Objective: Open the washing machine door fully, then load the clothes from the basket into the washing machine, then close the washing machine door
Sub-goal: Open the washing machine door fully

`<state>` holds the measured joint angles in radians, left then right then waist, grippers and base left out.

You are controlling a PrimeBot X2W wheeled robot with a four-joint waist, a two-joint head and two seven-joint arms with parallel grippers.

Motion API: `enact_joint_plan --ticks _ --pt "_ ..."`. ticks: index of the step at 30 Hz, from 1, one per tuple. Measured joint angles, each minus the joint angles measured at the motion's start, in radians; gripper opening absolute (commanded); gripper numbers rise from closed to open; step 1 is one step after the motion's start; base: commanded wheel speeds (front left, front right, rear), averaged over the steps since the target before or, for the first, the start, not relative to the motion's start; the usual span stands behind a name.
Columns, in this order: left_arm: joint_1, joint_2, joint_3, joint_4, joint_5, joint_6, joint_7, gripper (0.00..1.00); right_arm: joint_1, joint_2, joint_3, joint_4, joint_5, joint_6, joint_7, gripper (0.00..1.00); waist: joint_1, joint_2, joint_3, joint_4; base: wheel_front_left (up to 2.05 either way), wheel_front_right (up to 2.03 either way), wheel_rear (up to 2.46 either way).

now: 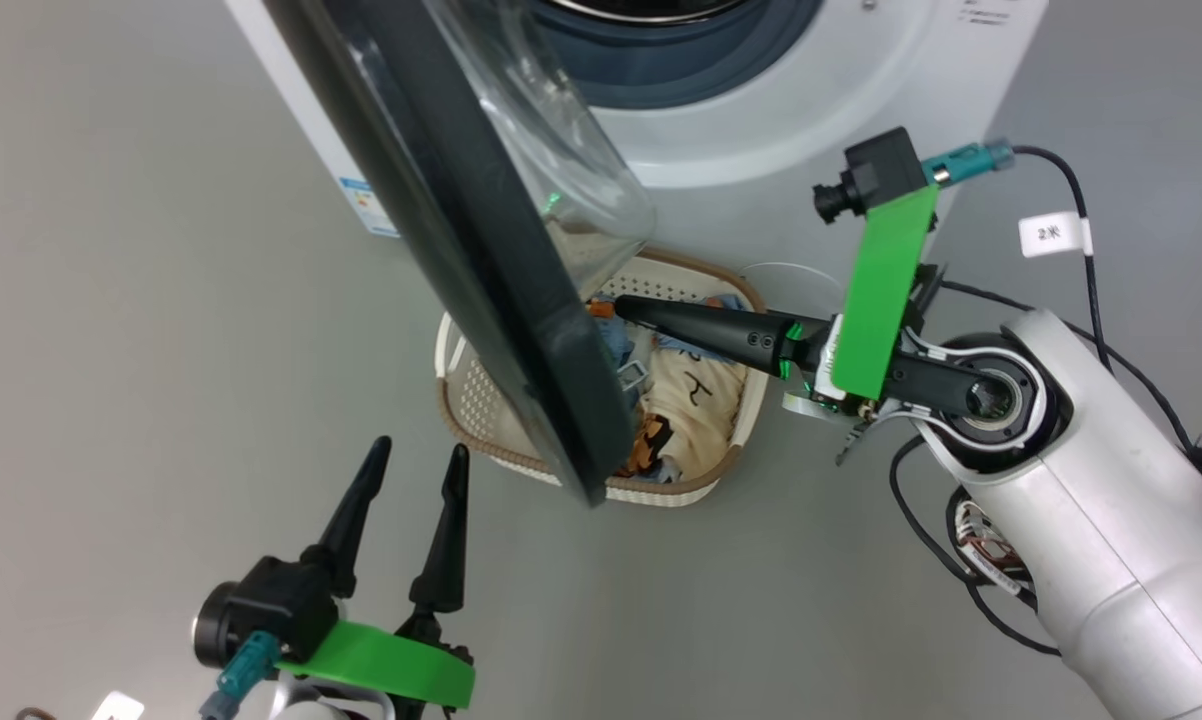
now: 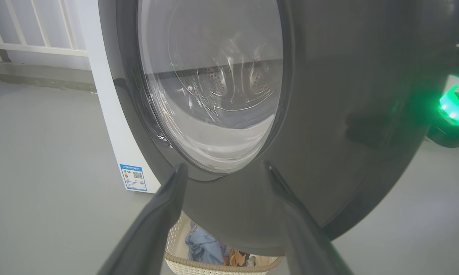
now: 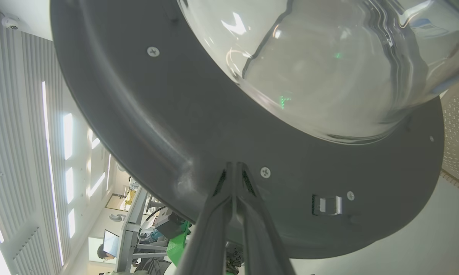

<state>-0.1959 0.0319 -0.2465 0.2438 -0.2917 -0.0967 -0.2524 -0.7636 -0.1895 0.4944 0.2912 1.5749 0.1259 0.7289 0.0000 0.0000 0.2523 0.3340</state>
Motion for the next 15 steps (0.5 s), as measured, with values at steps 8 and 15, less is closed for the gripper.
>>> enact_joint_plan --ticks 8,15 --pt "0.044 0.0 0.067 0.014 0.047 -0.01 0.0 1.0 0.099 -0.018 -0.04 -0.007 -0.009 0.0 -0.08 1.0 0.0 0.0 -0.045 -0.061 0.0 0.0 0.0" --pt "0.095 0.003 0.124 0.015 0.079 -0.018 0.0 1.0 0.197 -0.052 -0.076 -0.027 -0.031 0.0 -0.187 1.0 0.0 0.0 -0.095 -0.116 0.0 0.0 0.0"
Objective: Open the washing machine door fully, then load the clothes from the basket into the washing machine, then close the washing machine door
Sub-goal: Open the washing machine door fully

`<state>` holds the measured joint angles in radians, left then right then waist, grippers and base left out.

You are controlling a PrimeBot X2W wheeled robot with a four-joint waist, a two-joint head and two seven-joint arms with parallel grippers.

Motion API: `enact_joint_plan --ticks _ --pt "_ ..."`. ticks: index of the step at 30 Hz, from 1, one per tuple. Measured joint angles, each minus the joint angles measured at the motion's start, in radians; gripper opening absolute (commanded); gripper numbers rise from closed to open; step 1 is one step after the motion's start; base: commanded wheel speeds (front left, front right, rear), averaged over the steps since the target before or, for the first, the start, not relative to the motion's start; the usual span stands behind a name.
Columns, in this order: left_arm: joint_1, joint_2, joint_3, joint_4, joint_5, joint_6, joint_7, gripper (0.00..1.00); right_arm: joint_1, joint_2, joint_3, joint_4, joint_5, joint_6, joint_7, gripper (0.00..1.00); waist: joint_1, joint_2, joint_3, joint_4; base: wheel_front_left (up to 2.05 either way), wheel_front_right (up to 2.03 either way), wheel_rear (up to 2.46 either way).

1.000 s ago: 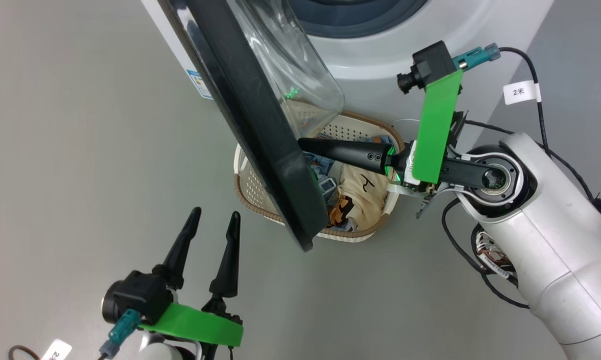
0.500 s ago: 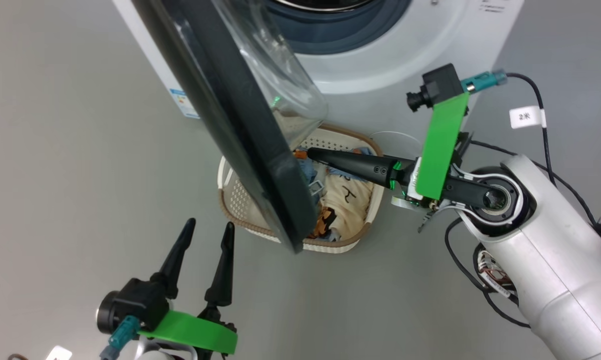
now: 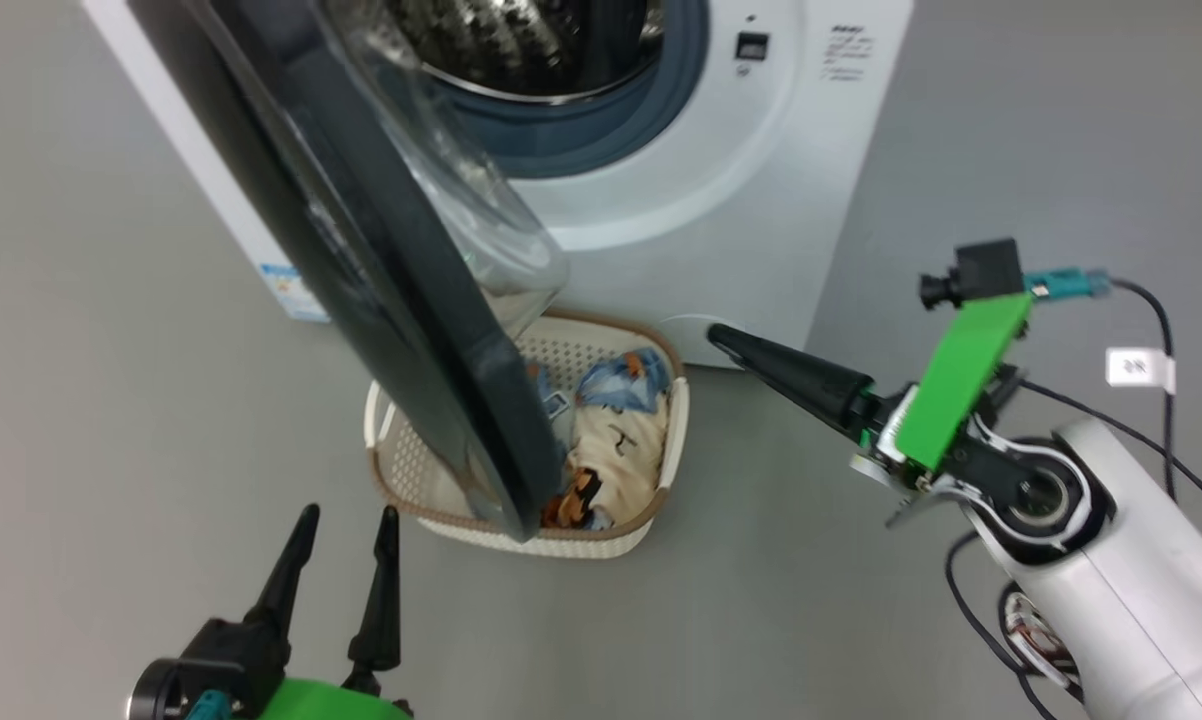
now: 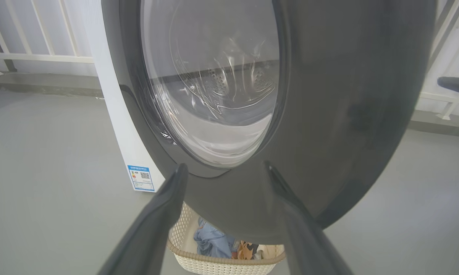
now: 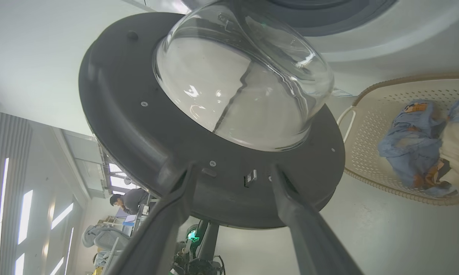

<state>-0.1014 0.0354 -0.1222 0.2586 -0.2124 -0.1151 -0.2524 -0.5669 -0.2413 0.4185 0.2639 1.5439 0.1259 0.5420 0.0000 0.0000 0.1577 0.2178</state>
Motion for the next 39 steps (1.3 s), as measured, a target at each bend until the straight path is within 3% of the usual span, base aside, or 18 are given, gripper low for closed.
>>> enact_joint_plan --ticks 15,22,33,39 --pt "0.058 0.002 0.071 0.0 0.031 -0.009 0.0 1.0 0.199 -0.114 0.051 -0.009 -0.075 0.0 -0.243 1.0 -0.0001 0.0 -0.092 -0.116 0.0 0.0 0.0" --pt "0.086 0.004 0.095 -0.001 0.035 -0.016 0.0 1.0 0.272 -0.155 0.086 -0.01 -0.113 0.0 -0.416 1.0 0.0 0.0 -0.125 -0.159 0.0 0.0 0.0" --pt "0.091 0.006 0.112 -0.001 0.039 -0.016 0.0 1.0 0.324 -0.216 0.234 0.012 -0.207 0.0 -0.713 1.0 0.0 0.0 -0.147 -0.195 0.0 0.0 0.0" --pt "0.101 0.008 0.115 -0.002 0.039 -0.016 0.0 1.0 0.324 -0.237 0.295 0.064 -0.28 0.0 -0.786 1.0 0.0001 0.0 -0.149 -0.209 0.0 0.0 0.0"
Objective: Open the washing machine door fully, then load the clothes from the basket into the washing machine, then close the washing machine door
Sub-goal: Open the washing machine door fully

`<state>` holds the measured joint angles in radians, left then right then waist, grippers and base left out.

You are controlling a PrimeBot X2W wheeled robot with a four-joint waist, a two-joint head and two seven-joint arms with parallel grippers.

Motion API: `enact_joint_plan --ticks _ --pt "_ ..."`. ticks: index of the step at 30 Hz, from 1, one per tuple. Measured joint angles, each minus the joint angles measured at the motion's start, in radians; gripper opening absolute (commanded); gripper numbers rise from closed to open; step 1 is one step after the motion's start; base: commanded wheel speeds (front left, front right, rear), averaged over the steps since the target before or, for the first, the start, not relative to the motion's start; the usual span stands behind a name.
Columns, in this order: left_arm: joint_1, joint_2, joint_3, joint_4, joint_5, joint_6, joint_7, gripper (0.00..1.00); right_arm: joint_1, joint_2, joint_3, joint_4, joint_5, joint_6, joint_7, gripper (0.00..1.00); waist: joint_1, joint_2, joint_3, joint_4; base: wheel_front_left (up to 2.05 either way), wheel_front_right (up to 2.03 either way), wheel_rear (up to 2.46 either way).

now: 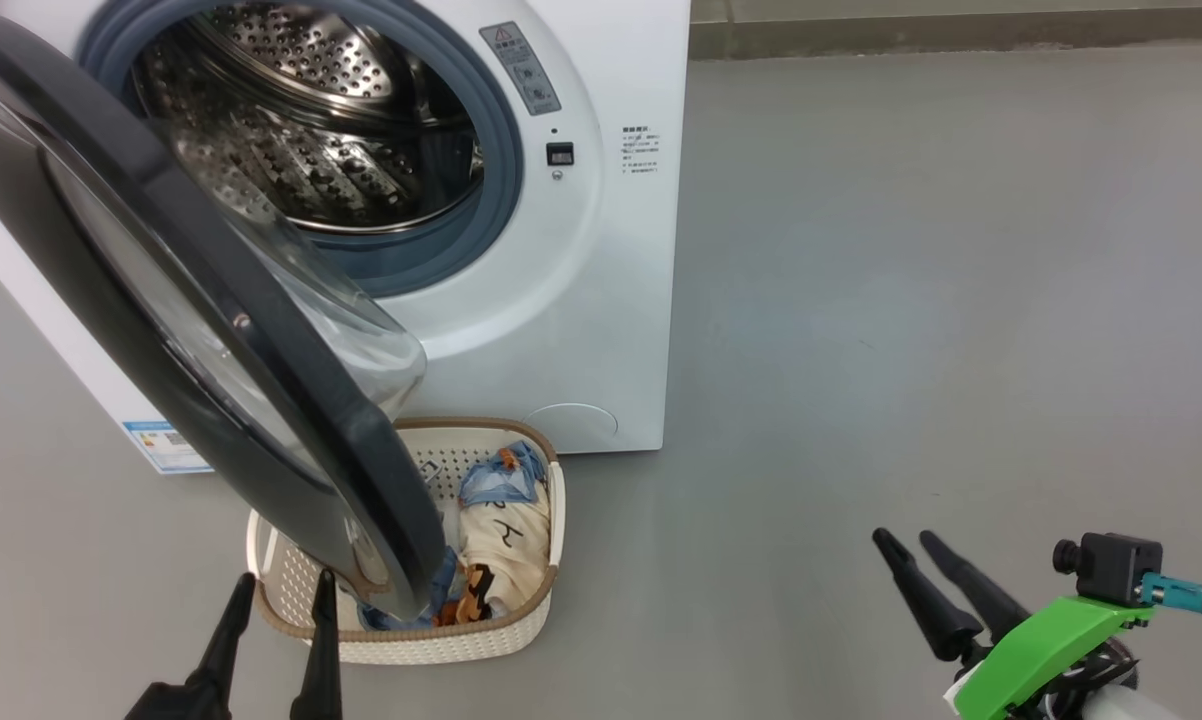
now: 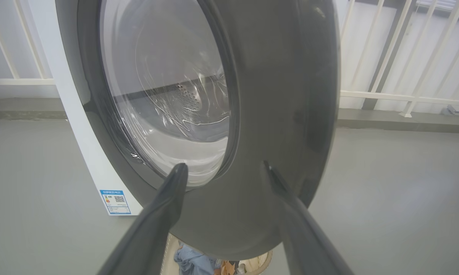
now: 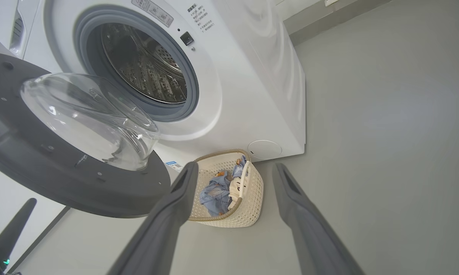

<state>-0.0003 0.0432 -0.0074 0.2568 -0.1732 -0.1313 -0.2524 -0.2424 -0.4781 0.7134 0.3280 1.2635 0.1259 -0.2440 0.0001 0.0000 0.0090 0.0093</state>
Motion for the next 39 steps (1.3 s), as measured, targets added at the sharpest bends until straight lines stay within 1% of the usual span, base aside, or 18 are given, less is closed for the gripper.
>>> enact_joint_plan --ticks 3,7,13,14,15,20,23,25,30,39 --pt "0.0 0.001 0.005 -0.001 0.0 0.0 0.0 1.0 0.001 0.001 -0.023 0.022 -0.087 0.0 -0.004 1.0 0.0 0.0 0.002 -0.004 0.0 0.0 0.0" --pt "0.0 0.001 0.008 -0.002 0.0 0.0 0.0 1.0 0.027 0.025 -0.136 0.032 -0.22 0.0 -0.004 1.0 0.0 0.0 0.004 -0.006 0.0 0.0 0.0" --pt "0.0 0.001 0.01 -0.002 0.0 0.0 0.0 1.0 0.107 0.089 -0.311 0.023 -0.442 0.0 -0.004 1.0 0.0 0.0 0.004 -0.008 0.0 0.0 0.0" --pt "0.0 0.001 0.01 -0.002 0.0 0.0 0.0 1.0 0.127 0.108 -0.368 0.012 -0.528 0.0 -0.004 1.0 0.0 0.0 0.004 -0.007 0.0 0.0 0.0" --pt "0.0 0.001 0.01 -0.002 0.0 0.0 0.0 1.0 0.138 0.12 -0.396 0.002 -0.558 0.0 -0.005 1.0 0.0 0.0 0.005 -0.007 0.0 0.0 0.0" --pt "0.0 0.002 0.011 -0.002 0.0 0.0 0.0 1.0 0.179 0.163 -0.484 -0.038 -0.723 0.0 -0.005 1.0 0.0 0.0 0.007 -0.004 0.0 0.0 0.0" --pt "0.0 0.002 0.01 -0.002 0.0 0.0 0.0 1.0 0.195 0.194 -0.532 -0.064 -0.786 0.0 -0.005 1.0 0.0 0.0 0.009 -0.002 0.0 0.0 0.0" --pt "0.0 0.002 0.01 -0.002 0.0 0.0 0.0 1.0 0.201 0.203 -0.552 -0.077 -0.826 0.0 -0.005 1.0 0.0 0.0 0.011 0.0 0.0 0.0 0.0" --pt "-0.001 0.002 0.009 -0.002 0.0 0.0 0.0 1.0 0.229 0.222 -0.564 -0.084 -0.893 0.0 -0.005 1.0 0.0 0.0 0.015 0.007 0.0 0.0 0.0" --pt "-0.002 0.002 0.01 -0.002 -0.001 0.0 0.0 1.0 0.244 0.242 -0.587 -0.083 -0.912 0.0 -0.005 1.0 0.0 0.0 0.024 0.014 0.0 0.0 0.0"
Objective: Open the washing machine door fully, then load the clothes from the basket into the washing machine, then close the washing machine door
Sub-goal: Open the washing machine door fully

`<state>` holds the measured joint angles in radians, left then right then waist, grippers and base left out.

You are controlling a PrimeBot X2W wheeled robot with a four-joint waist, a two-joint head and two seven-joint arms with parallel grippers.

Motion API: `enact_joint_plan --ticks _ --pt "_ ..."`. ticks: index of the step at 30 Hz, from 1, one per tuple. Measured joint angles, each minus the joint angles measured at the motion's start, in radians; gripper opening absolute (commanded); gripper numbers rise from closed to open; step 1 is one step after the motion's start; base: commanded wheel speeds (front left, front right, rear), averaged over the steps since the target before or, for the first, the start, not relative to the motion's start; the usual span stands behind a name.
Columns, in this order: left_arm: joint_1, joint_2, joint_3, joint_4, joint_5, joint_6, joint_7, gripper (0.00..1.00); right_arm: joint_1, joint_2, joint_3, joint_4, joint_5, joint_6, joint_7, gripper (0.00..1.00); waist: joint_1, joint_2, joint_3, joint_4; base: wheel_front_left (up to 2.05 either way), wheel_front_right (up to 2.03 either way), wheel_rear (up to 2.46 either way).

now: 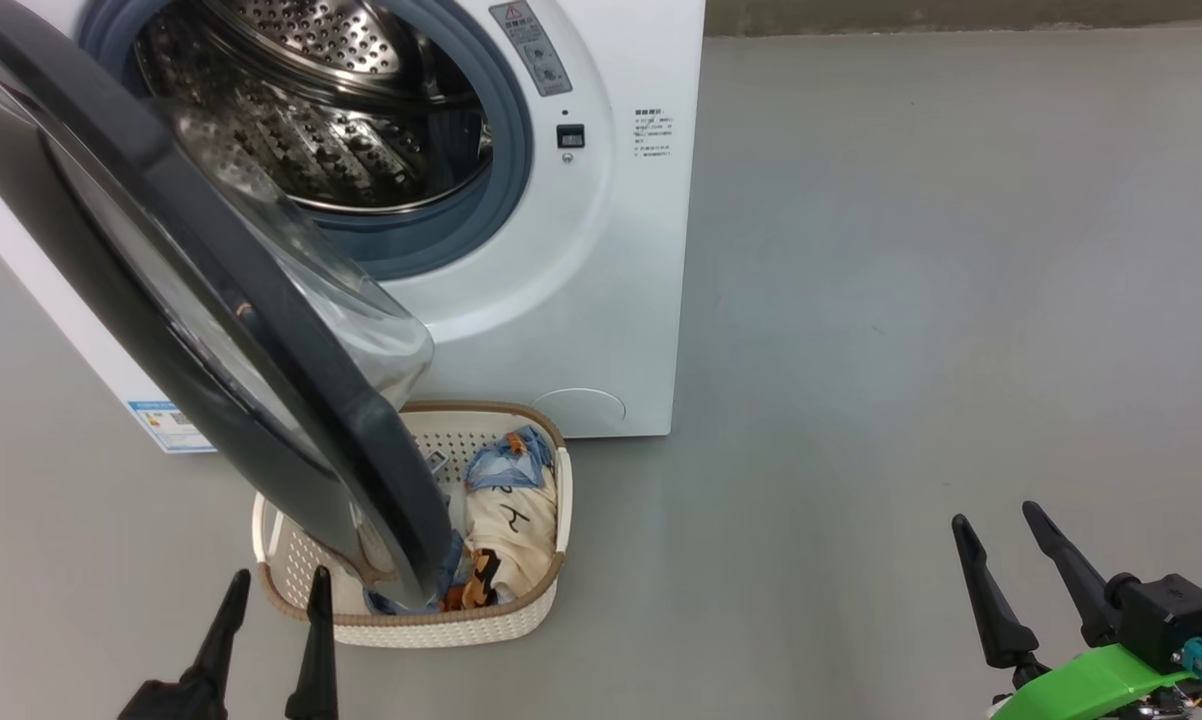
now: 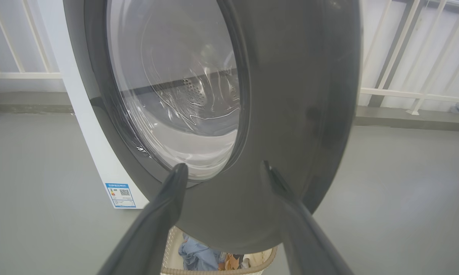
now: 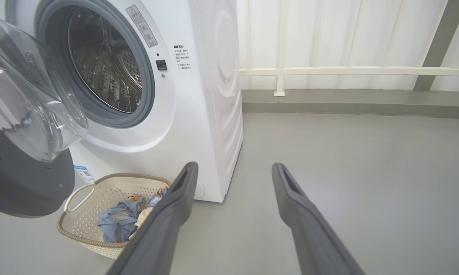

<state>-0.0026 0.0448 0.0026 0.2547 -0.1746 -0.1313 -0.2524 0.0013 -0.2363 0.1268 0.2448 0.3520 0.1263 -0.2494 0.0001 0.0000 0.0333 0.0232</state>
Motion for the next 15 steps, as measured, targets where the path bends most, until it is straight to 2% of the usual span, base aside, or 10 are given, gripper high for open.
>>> enact_joint_plan --ticks 1,2,3,4,11,15 --pt "-0.002 0.0 0.002 0.0 0.0 0.0 0.0 1.0 0.002 0.0 -0.001 0.0 0.0 0.0 0.0 1.0 0.0 0.0 -0.001 0.0 0.0 0.0 0.0" --pt "-0.005 0.0 0.008 0.0 0.0 0.0 0.0 0.66 0.005 0.0 -0.001 0.0 0.0 0.0 0.0 1.0 -0.0001 0.0 -0.001 0.001 0.0 0.0 0.0" --pt "-0.008 0.0 0.014 -0.001 0.0 0.0 0.0 0.25 0.007 0.0 -0.002 0.001 0.0 0.0 0.0 1.0 0.0 0.0 -0.002 0.001 0.0 0.0 0.0" --pt "-0.013 -0.001 0.019 -0.008 0.0 0.0 0.0 0.0 0.008 0.0 -0.002 0.001 -0.001 0.0 0.0 1.0 0.0 0.0 -0.003 0.001 0.0 0.0 0.0" --pt "-0.039 -0.001 0.05 -0.226 -0.016 0.002 0.0 0.0 0.009 0.001 -0.006 -0.001 -0.001 0.0 0.0 1.0 -0.0001 0.0 -0.006 0.006 0.0 0.0 0.0" --pt "-0.042 -0.001 -0.008 -0.394 -0.003 0.013 -0.003 0.0 0.01 0.001 -0.007 -0.002 -0.001 0.0 0.0 1.0 -0.0001 0.0 -0.007 0.011 0.0 0.0 0.0"
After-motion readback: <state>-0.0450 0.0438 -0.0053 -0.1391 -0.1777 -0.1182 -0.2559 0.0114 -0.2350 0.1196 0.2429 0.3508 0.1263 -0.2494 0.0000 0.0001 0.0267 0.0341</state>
